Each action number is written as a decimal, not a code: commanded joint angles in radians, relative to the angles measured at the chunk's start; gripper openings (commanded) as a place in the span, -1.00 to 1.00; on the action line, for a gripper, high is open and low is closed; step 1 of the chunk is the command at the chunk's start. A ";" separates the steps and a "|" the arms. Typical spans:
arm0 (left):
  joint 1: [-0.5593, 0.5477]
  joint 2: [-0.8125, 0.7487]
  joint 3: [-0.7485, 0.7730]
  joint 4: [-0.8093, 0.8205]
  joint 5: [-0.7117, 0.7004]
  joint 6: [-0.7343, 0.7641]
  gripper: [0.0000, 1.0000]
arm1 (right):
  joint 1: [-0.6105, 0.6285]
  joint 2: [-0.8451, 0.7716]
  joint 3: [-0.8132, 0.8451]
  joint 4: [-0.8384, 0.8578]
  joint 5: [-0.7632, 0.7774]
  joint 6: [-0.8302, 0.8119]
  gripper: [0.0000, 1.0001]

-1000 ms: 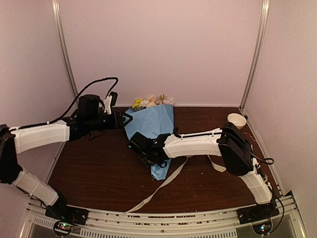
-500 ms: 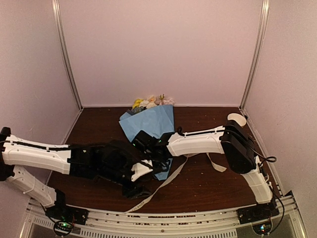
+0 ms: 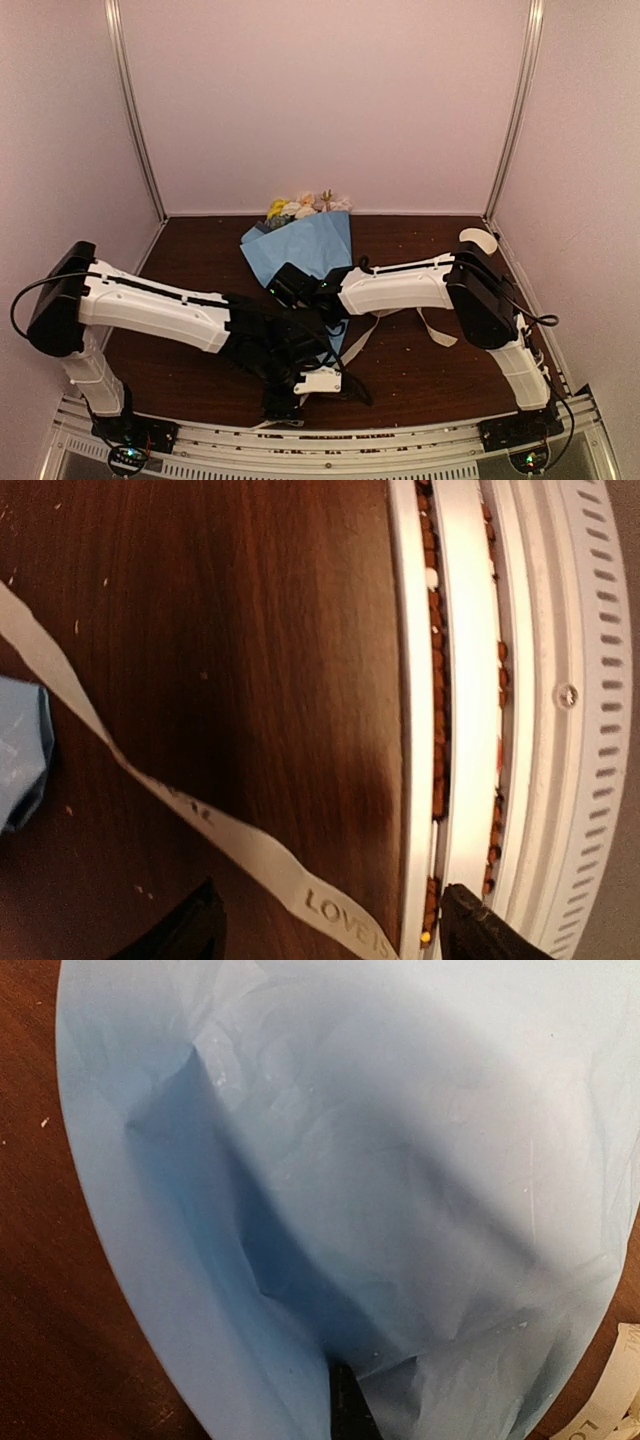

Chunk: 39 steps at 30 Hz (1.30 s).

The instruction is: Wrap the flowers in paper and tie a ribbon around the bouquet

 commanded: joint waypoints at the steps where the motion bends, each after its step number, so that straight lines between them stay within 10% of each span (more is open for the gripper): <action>1: 0.001 0.238 0.192 -0.235 0.008 0.052 0.58 | -0.018 -0.016 -0.016 -0.020 0.018 0.000 -1.00; 6: 0.001 0.280 0.227 -0.265 0.034 0.058 0.44 | -0.018 -0.022 -0.020 -0.021 0.026 -0.009 -1.00; 11: 0.001 0.251 0.199 -0.248 -0.032 0.018 -0.32 | -0.019 -0.039 -0.016 -0.029 0.017 -0.017 -1.00; 20: 0.003 0.132 0.073 -0.148 -0.289 -0.105 -1.00 | -0.029 -0.083 -0.023 -0.034 0.010 -0.032 -1.00; 25: 0.030 0.043 -0.014 -0.076 -0.431 -0.200 -1.00 | -0.032 -0.089 -0.021 -0.038 -0.004 -0.044 -1.00; 39: 0.436 -0.033 -0.249 0.241 -0.130 -0.446 -1.00 | -0.082 -0.177 0.014 -0.083 -0.101 -0.065 -1.00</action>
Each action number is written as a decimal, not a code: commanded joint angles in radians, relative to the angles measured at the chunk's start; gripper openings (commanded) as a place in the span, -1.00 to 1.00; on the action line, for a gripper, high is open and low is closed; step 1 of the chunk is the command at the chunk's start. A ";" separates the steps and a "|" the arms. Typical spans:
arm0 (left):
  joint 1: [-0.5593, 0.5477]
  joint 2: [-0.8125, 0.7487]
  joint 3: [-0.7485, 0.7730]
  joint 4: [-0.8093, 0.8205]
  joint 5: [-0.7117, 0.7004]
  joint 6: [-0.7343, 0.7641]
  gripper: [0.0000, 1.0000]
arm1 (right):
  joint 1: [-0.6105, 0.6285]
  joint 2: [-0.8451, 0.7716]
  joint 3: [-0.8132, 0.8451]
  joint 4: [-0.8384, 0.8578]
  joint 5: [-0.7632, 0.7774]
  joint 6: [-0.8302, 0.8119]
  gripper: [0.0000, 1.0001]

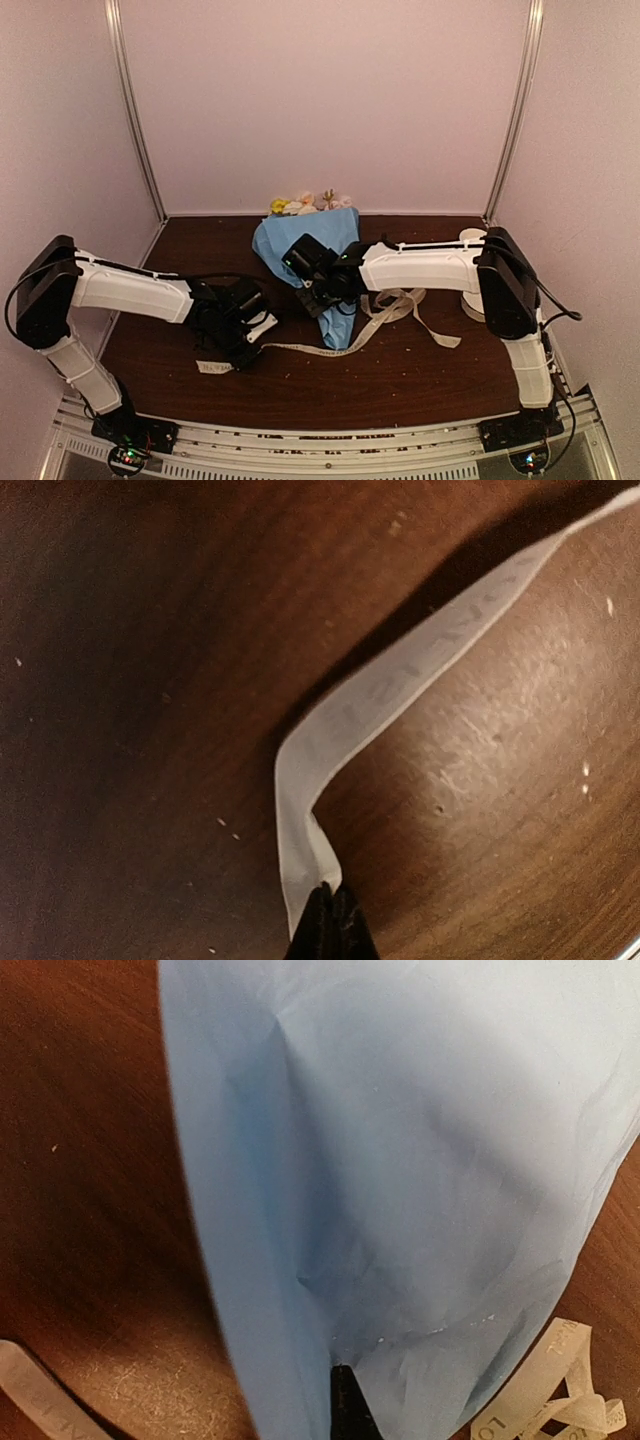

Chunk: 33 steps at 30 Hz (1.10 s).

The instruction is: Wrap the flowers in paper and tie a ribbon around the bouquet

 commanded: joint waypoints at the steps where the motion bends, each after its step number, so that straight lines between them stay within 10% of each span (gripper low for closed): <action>1: 0.091 0.018 -0.034 0.133 0.084 -0.083 -1.00 | -0.024 -0.073 0.041 -0.024 -0.033 -0.015 -1.00; 16: 0.768 0.100 0.076 0.491 0.254 -0.277 -1.00 | -0.014 -0.047 0.006 -0.023 -0.157 0.027 -1.00; 25: 0.811 -0.334 0.347 0.284 -0.024 -0.104 -1.00 | -0.002 0.007 0.002 -0.028 -0.190 0.038 -1.00; 33: 0.810 -0.422 0.549 0.226 0.080 0.016 -1.00 | 0.001 0.022 0.005 -0.031 -0.190 0.034 -1.00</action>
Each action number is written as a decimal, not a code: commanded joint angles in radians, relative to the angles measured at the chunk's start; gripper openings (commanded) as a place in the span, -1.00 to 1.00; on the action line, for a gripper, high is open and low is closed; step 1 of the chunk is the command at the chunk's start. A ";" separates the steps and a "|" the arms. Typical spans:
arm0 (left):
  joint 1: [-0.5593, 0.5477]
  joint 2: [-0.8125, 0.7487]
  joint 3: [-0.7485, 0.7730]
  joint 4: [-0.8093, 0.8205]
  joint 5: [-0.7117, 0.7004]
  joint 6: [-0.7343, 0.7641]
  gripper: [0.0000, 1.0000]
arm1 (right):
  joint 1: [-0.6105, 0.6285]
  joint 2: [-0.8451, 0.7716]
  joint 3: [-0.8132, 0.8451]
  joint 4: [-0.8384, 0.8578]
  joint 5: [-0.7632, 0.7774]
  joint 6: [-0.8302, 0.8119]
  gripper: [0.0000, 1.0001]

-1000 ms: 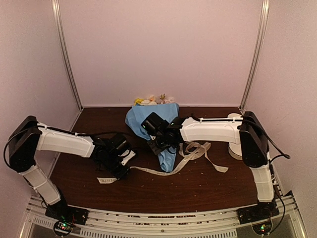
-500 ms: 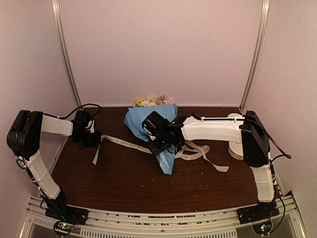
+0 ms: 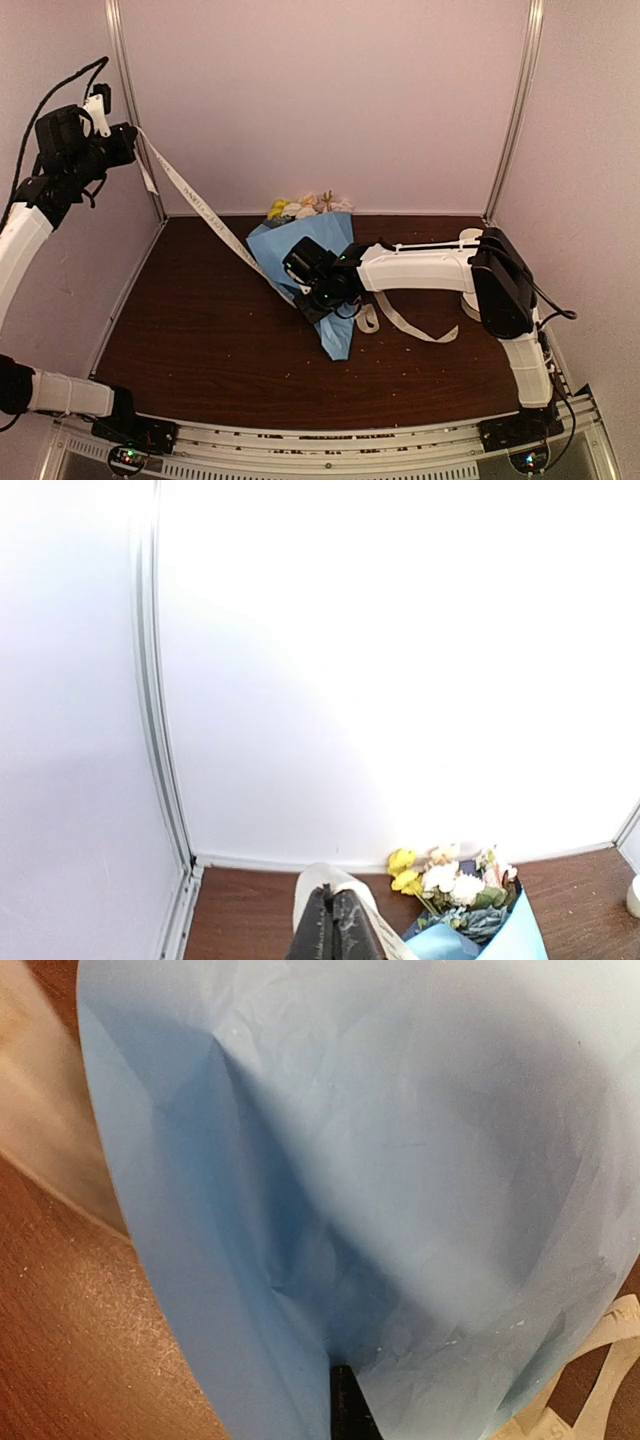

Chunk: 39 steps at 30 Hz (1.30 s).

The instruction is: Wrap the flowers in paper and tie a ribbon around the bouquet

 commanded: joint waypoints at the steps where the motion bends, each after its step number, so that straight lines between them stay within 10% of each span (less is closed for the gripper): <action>1: 0.000 0.014 0.020 -0.058 0.073 0.082 -1.00 | 0.008 0.013 -0.004 0.003 -0.014 0.007 -1.00; 9: -0.220 0.095 -0.112 0.003 0.258 0.073 -1.00 | 0.008 0.020 0.004 0.006 -0.034 0.015 -1.00; 20: -0.406 0.594 -0.057 0.206 0.588 -0.109 -1.00 | 0.017 0.017 -0.059 0.063 -0.054 0.040 -1.00; 26: -0.411 0.783 -0.030 0.139 0.499 -0.191 -1.00 | 0.035 0.005 -0.079 0.093 -0.049 0.034 -1.00; 39: -0.420 0.971 -0.045 0.089 0.441 -0.190 -1.00 | 0.053 -0.379 -0.288 0.109 -0.131 -0.012 0.37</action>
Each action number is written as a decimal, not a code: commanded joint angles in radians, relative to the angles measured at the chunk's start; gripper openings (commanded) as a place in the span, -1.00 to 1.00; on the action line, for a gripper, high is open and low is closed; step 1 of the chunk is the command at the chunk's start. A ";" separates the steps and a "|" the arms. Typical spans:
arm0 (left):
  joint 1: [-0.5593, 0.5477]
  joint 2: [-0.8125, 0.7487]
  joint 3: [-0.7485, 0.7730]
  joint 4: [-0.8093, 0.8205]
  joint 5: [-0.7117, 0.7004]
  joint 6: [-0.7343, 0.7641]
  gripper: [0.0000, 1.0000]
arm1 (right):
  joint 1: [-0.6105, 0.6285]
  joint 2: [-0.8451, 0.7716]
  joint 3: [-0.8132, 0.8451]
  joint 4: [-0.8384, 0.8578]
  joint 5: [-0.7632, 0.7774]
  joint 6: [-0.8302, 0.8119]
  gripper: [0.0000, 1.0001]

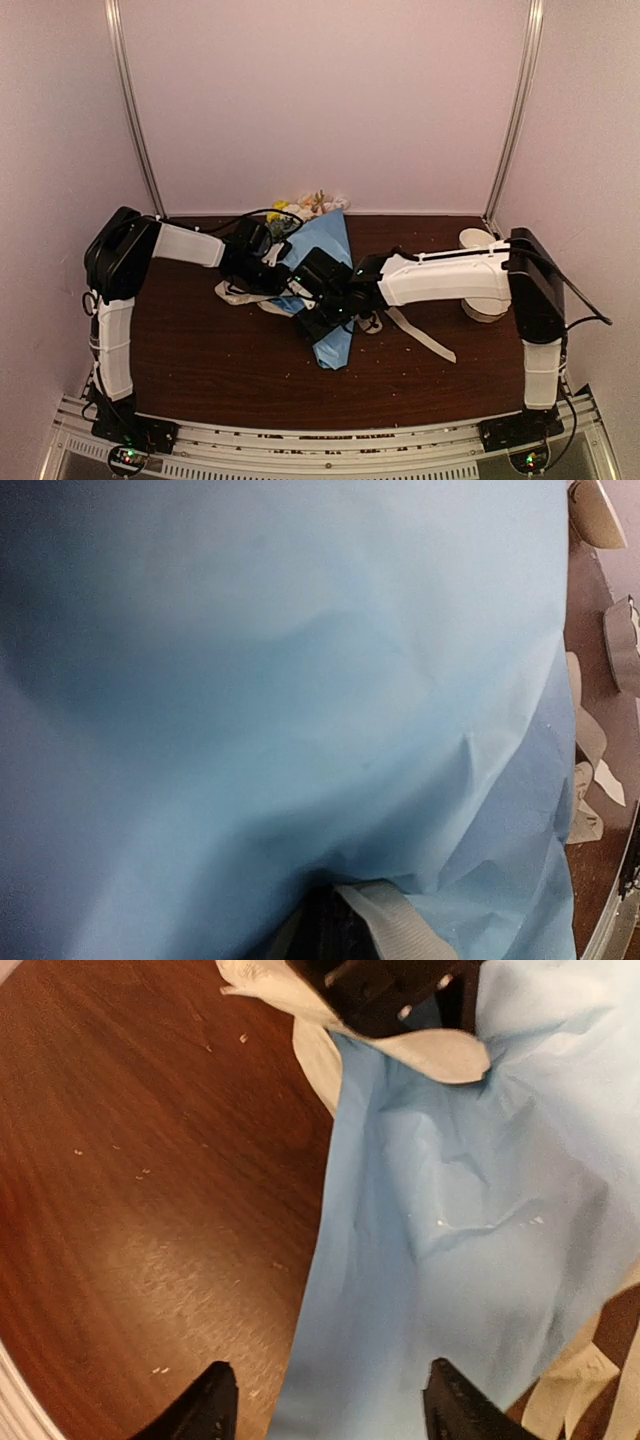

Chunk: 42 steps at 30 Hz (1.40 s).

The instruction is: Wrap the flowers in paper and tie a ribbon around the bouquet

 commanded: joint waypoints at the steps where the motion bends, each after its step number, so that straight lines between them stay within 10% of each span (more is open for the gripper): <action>1: -0.004 0.017 -0.013 -0.014 -0.053 -0.004 -1.00 | -0.017 -0.274 -0.119 0.008 -0.031 -0.027 0.46; 7: -0.003 -0.020 -0.045 0.002 -0.073 0.004 -1.00 | -0.257 -0.450 -0.362 -0.034 -0.030 0.016 0.75; 17: -0.005 -0.052 -0.066 -0.008 -0.091 0.007 -1.00 | -0.400 -0.119 -0.211 -0.212 -0.062 -0.082 0.93; 20: -0.005 -0.062 -0.067 -0.017 -0.095 0.012 -1.00 | -0.401 -0.063 -0.215 -0.217 -0.111 -0.081 0.64; 25: -0.006 -0.084 -0.067 -0.030 -0.111 0.019 -1.00 | -0.402 -0.080 -0.249 -0.190 -0.159 -0.069 -0.98; 35: -0.008 -0.095 -0.076 -0.038 -0.136 0.034 -1.00 | -0.725 -0.489 -0.091 -0.135 -0.033 -0.003 -1.00; 42: -0.007 -0.095 -0.076 -0.038 -0.145 0.036 -1.00 | -0.466 -0.360 0.346 -0.074 -0.229 -0.065 -1.00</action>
